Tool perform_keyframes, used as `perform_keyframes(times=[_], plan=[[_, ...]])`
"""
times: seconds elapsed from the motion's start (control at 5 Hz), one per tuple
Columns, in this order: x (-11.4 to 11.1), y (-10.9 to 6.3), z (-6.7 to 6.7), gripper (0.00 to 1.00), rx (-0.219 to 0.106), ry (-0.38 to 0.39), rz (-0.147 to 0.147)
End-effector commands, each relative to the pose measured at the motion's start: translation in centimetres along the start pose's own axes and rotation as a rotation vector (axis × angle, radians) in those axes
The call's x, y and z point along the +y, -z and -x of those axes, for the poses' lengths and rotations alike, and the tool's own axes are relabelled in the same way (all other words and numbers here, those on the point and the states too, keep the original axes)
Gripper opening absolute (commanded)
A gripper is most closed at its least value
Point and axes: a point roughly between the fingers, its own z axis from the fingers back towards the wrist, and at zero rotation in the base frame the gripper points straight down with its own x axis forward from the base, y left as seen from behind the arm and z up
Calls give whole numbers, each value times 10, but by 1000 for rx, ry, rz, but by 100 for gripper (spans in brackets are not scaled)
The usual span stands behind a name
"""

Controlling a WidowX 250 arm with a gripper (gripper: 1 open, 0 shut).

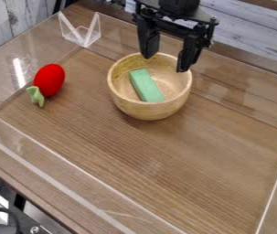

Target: Move the red object to the right side of the table

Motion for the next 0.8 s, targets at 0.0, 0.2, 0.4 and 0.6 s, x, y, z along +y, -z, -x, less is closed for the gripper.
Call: perform_keyframes(times=[0.0,0.2,0.4,0.6], plan=[[12,21,3,100,28,-29,4],[54,30,13,100,5,-141,8],[101,30,27,100,-25,-273,10],[147,32,41,100,-54,-393,11]])
